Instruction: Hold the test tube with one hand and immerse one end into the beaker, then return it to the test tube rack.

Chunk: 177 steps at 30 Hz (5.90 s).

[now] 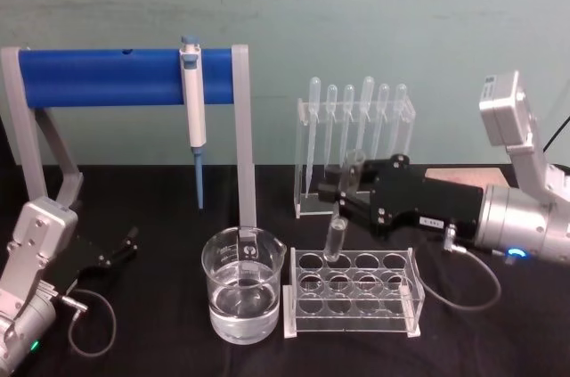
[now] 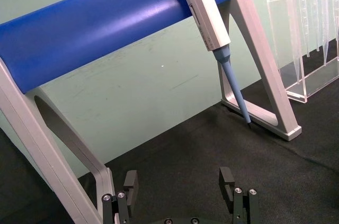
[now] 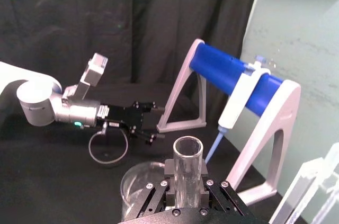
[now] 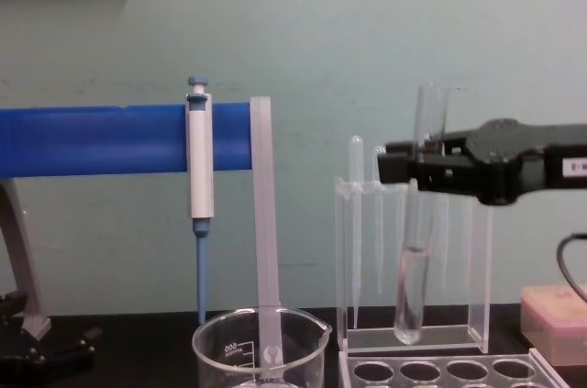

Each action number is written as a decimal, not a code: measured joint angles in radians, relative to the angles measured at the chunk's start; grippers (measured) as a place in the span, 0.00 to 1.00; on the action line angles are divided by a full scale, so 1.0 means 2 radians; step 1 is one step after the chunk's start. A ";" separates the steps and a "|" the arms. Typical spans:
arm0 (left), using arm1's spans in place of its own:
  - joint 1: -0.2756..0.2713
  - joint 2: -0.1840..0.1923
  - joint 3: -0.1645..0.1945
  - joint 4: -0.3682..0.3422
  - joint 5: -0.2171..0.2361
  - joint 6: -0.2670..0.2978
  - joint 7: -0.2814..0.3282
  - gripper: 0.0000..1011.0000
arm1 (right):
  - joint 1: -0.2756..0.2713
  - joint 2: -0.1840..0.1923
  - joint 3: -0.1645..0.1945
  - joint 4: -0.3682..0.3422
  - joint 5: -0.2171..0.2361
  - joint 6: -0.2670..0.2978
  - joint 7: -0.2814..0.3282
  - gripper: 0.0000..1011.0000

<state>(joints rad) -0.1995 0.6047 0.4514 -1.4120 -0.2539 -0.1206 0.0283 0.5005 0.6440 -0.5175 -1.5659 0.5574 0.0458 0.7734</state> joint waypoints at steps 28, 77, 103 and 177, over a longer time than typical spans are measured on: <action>0.000 0.000 0.000 0.000 0.000 0.000 0.000 0.99 | 0.121 -0.109 -0.089 0.125 0.001 -0.026 0.048 0.22; 0.000 0.000 0.000 0.000 0.000 0.000 0.000 0.99 | 0.087 -0.144 -0.107 0.218 -0.038 -0.092 0.062 0.22; 0.000 0.000 0.000 0.000 0.000 0.000 0.000 0.99 | 0.084 -0.153 -0.107 0.233 -0.049 -0.097 0.065 0.22; 0.000 0.000 0.000 0.000 0.000 0.000 0.000 0.99 | 0.085 -0.153 -0.107 0.232 -0.048 -0.096 0.065 0.22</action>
<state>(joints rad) -0.1995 0.6047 0.4514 -1.4120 -0.2539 -0.1206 0.0283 0.6703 0.3386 -0.7323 -1.1014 0.4605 -0.1467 0.9025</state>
